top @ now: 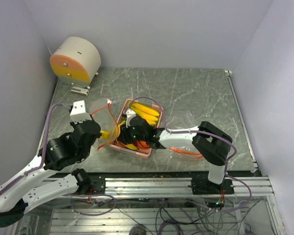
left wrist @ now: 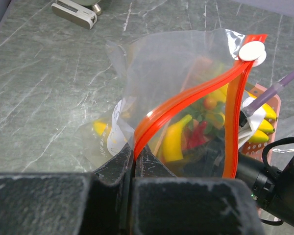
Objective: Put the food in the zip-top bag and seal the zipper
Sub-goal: Pick up the fake fruit from the bin, then place the fake fruit in the zipper food storage bag.
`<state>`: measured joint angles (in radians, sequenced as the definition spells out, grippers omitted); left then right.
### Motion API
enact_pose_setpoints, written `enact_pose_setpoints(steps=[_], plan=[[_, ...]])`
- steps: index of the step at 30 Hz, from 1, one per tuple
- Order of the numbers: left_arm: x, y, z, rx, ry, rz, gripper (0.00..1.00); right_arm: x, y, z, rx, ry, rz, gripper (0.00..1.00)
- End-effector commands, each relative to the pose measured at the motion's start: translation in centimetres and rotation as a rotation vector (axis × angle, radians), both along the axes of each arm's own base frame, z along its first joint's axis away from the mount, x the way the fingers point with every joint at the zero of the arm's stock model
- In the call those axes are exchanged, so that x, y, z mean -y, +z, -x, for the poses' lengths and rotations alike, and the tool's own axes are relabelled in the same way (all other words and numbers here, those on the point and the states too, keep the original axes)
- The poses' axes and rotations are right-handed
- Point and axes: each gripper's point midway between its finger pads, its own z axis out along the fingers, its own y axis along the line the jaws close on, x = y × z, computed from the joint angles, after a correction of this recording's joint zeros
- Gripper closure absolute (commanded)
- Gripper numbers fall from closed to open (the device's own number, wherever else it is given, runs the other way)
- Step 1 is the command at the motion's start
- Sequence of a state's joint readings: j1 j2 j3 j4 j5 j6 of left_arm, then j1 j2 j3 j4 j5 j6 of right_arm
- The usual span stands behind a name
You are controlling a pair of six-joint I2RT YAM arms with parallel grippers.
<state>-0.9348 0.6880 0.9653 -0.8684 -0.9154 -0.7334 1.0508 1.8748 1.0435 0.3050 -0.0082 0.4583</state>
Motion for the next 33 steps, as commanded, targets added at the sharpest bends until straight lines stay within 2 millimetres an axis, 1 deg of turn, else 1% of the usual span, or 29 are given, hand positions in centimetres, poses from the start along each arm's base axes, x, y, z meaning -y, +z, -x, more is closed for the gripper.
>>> enact_pose_setpoints(steps=[1, 3, 5, 6, 7, 9, 14, 16, 19, 22, 24, 28, 29, 31, 33], plan=[[-0.2, -0.4, 0.1, -0.008, 0.009, 0.002, 0.93, 0.4, 1.0, -0.4, 0.014, -0.021, -0.002, 0.78], [-0.2, -0.4, 0.1, -0.010, 0.010, -0.001, 0.93, 0.6, 2.8, -0.4, 0.033, -0.028, -0.030, 0.83], [-0.2, -0.4, 0.0, -0.010, 0.012, -0.003, 0.93, 1.1, 4.9, -0.4, 0.056, -0.036, -0.067, 0.84], [-0.2, -0.4, 0.0, -0.011, 0.013, -0.004, 0.93, 1.2, 6.5, -0.3, 0.073, -0.036, -0.098, 0.85], [-0.2, -0.5, 0.0, -0.013, 0.015, -0.010, 0.93, 1.7, 7.4, 0.0, 0.083, -0.032, -0.122, 0.85], [-0.2, -0.5, 0.0, -0.014, 0.018, -0.013, 0.93, 2.6, 10.1, 0.6, 0.111, -0.031, -0.191, 0.84], [-0.1, -0.4, 0.0, -0.020, 0.008, -0.011, 0.93, 5.3, 17.5, 1.8, 0.208, -0.043, -0.388, 0.84], [0.0, -0.3, 0.0, -0.021, 0.006, -0.009, 0.93, 5.7, 20.9, 3.0, 0.264, 0.014, -0.485, 0.84], [0.2, -0.3, 0.0, -0.024, -0.002, -0.001, 0.93, 5.2, 25.6, 5.3, 0.344, 0.153, -0.622, 0.84], [0.7, -0.2, 0.0, -0.023, -0.020, 0.016, 0.93, 4.7, 29.0, 7.2, 0.396, 0.257, -0.769, 0.84], [1.2, -0.1, -0.1, -0.023, -0.038, 0.030, 0.93, 4.6, 30.3, 7.6, 0.425, 0.280, -0.857, 0.84], [2.1, 0.4, 0.0, -0.024, -0.074, 0.065, 0.93, 4.3, 32.0, 8.0, 0.459, 0.302, -1.018, 0.85], [2.3, 0.5, 0.0, -0.025, -0.079, 0.071, 0.93, 4.5, 32.9, 8.3, 0.484, 0.307, -1.079, 0.85], [2.4, 0.8, 0.1, -0.025, -0.089, 0.087, 0.93, 4.2, 33.0, 7.9, 0.500, 0.294, -1.124, 0.85], [2.6, 1.1, 0.2, -0.020, -0.101, 0.105, 0.93, 3.4, 32.8, 7.3, 0.505, 0.273, -1.138, 0.85]])
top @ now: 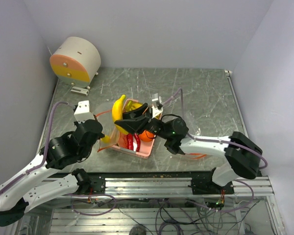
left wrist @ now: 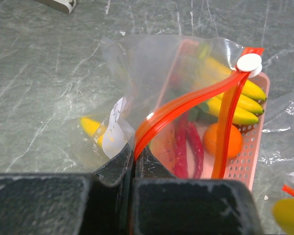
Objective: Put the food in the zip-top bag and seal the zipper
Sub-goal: Place the fake fruit in the zipper food storage bag.
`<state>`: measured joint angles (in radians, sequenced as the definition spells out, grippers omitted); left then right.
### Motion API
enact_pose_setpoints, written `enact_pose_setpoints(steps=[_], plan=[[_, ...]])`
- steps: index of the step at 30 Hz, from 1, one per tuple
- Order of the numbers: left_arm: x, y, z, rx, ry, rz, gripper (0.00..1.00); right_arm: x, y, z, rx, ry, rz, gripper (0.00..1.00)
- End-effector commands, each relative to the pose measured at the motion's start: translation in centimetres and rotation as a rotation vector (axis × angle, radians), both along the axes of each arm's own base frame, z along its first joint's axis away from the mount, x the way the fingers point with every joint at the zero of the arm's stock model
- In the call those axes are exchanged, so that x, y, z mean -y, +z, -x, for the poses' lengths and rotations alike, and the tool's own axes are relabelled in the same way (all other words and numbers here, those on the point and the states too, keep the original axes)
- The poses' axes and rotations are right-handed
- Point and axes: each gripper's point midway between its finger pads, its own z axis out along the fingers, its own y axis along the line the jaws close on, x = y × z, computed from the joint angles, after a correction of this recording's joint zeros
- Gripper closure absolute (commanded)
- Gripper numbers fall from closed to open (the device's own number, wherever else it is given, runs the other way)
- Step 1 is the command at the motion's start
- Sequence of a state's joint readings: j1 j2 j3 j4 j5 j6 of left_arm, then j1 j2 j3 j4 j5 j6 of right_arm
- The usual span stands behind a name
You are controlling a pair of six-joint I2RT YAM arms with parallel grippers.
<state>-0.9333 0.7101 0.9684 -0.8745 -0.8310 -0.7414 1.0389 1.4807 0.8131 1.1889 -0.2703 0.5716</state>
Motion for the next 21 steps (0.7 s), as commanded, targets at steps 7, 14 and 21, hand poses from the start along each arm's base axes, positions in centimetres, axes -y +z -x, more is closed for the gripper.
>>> enact_pose_setpoints(steps=[7, 14, 21], plan=[[1.3, 3.1, 0.2, 0.056, -0.059, 0.129, 0.93, -1.4, 2.6, 0.3, 0.051, 0.028, -0.256, 0.84], [1.3, 3.7, 0.3, 0.055, -0.071, 0.129, 0.93, -3.6, -0.4, -2.1, 0.030, -0.124, -0.215, 0.84], [0.8, 3.6, 0.3, 0.062, -0.055, 0.112, 0.93, -4.3, -4.0, -3.2, 0.033, -0.340, -0.045, 0.58]])
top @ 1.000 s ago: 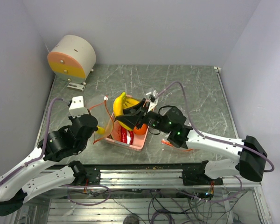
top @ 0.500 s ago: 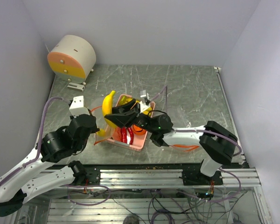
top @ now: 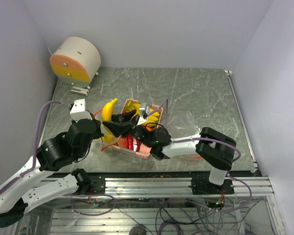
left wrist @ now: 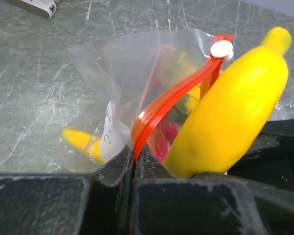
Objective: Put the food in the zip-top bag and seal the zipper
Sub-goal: Place the fake fruit in the zipper food storage bag.
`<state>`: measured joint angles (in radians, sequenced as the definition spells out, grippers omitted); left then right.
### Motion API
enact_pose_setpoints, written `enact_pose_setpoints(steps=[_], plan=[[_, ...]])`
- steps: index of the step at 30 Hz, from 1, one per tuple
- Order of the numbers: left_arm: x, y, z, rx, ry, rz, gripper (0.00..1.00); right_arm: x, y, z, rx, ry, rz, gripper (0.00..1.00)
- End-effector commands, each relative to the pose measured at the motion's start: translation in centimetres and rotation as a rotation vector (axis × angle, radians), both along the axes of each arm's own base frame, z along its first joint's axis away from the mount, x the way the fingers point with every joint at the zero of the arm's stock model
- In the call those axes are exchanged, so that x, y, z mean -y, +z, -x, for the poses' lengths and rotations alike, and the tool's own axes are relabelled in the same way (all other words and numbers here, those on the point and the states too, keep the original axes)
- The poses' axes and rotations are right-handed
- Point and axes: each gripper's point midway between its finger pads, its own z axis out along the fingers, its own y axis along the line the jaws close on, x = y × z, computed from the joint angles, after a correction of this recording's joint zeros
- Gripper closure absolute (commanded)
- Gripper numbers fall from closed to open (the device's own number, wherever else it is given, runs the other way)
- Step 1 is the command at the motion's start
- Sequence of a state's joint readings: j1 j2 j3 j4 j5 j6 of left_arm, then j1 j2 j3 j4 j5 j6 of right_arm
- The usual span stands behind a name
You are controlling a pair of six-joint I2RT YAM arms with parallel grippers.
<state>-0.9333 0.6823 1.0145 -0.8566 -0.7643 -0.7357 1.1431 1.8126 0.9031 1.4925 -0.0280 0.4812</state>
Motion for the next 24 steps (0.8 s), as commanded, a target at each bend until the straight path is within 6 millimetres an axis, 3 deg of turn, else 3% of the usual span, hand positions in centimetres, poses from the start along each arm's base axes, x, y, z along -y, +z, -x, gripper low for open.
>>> enact_pose_setpoints(steps=[1, 9, 20, 24], plan=[[-0.2, 1.4, -0.2, 0.037, 0.006, 0.020, 0.93, 0.6, -0.4, -1.4, 0.025, -0.215, 0.082, 0.55], [-0.5, 0.7, -0.6, 0.026, 0.039, -0.020, 0.93, -0.8, -2.4, -0.5, 0.041, -0.202, 0.258, 0.39], [-1.0, 0.2, -0.6, 0.028, 0.055, -0.032, 0.93, 1.6, -2.2, 0.5, 0.064, -0.255, 0.394, 0.37], [-1.1, -0.1, -0.4, 0.019, 0.058, -0.038, 0.93, 3.9, -1.3, 0.1, 0.031, -0.314, 0.439, 0.37]])
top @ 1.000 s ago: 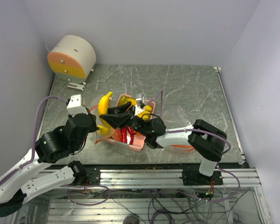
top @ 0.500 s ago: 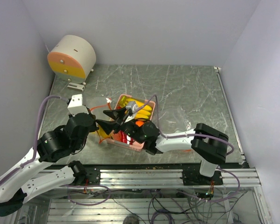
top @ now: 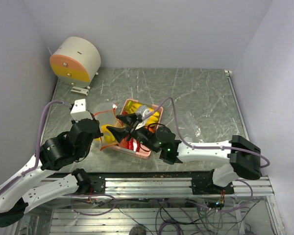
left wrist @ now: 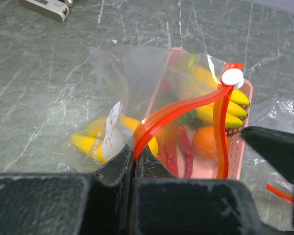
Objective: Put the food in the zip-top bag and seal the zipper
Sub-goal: Place the fake fruit in the zipper food storage bag, then pick up the fake fruit from the bin.
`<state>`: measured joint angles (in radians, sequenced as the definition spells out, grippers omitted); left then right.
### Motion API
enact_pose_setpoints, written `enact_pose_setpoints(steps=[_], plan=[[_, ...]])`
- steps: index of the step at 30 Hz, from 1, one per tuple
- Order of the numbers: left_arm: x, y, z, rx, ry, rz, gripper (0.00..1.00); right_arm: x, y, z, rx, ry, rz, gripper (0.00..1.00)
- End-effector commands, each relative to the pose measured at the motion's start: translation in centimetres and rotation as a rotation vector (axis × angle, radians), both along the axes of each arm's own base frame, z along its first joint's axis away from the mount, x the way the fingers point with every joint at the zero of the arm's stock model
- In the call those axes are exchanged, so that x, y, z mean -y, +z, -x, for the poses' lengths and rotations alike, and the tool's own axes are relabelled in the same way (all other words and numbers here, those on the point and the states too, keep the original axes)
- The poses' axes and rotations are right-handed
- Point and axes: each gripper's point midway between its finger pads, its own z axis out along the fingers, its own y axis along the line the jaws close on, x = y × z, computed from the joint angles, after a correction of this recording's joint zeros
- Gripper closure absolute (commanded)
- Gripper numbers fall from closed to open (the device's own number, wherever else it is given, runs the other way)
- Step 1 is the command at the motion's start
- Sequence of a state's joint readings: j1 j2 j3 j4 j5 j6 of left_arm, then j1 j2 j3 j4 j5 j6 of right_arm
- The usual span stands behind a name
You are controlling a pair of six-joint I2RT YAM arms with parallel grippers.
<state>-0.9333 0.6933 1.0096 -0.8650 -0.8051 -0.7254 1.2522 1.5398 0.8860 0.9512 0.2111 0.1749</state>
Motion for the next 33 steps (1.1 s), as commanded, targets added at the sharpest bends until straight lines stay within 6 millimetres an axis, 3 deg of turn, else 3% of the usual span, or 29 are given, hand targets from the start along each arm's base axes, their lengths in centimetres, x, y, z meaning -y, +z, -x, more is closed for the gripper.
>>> enact_pose_setpoints(steps=[1, 8, 13, 18, 25, 29, 33], plan=[[-0.5, 0.0, -0.1, 0.014, 0.027, 0.000, 0.93, 2.9, -0.1, -1.0, -0.026, -0.112, 0.098, 0.37], [-1.4, -0.8, -0.1, 0.003, 0.059, -0.040, 0.93, 6.8, -0.6, -5.9, -0.177, -0.406, 0.237, 0.36], [-2.8, -0.7, 0.1, 0.008, 0.108, -0.070, 0.93, 8.1, -4.7, -10.8, -0.373, -0.499, 0.310, 0.36], [-3.7, -0.7, 0.3, 0.014, 0.140, -0.085, 0.93, 7.4, -7.8, -14.7, -0.472, -0.520, 0.338, 0.35], [-4.9, -0.9, 0.5, 0.016, 0.197, -0.106, 0.93, 4.7, -11.4, -19.4, -0.536, -0.556, 0.413, 0.31], [-4.3, -1.1, 0.2, 0.019, 0.173, -0.107, 0.93, 3.5, -13.8, -21.2, -0.571, -0.576, 0.419, 0.24], [-4.1, -1.5, 0.2, 0.006, 0.166, -0.125, 0.93, 4.2, -16.0, -22.3, -0.610, -0.683, 0.432, 0.24]])
